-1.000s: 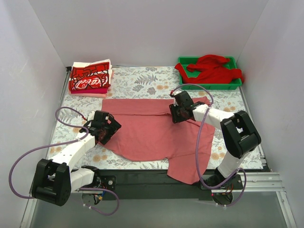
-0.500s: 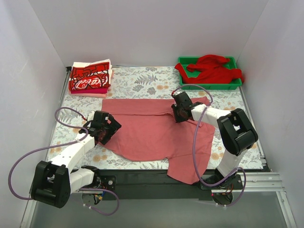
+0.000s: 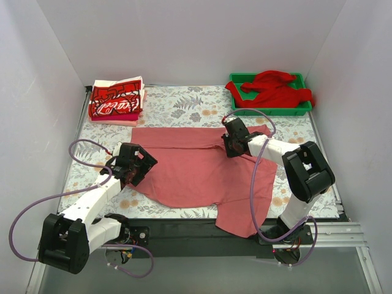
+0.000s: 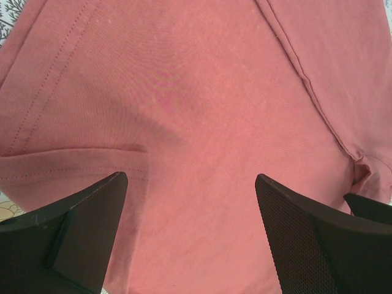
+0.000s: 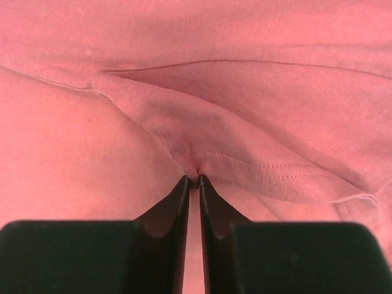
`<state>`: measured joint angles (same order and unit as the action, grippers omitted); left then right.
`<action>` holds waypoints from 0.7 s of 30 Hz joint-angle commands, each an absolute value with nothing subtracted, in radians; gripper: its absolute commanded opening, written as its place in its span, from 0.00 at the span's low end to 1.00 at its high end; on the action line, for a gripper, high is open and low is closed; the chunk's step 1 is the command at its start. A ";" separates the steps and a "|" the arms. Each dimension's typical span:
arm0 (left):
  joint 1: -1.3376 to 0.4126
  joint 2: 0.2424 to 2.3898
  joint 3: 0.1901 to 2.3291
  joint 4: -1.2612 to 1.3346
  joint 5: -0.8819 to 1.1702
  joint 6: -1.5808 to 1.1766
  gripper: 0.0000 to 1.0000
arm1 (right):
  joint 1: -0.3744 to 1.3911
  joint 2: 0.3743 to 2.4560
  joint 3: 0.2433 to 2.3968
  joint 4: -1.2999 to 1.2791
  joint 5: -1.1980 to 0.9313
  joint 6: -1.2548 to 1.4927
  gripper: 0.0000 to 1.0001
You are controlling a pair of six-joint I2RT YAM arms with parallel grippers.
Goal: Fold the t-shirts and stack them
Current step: Fold the tshirt
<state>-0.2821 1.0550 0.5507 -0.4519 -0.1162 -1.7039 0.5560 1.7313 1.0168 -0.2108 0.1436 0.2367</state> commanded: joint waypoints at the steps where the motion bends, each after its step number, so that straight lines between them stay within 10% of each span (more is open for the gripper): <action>1: -0.288 1.025 0.545 -0.466 -0.101 -1.713 0.85 | 0.558 1.690 1.038 -0.213 0.153 0.223 0.19; 21: -0.298 0.988 0.538 -0.494 -0.100 -1.721 0.86 | 0.633 1.618 1.012 -0.305 -0.121 0.360 0.01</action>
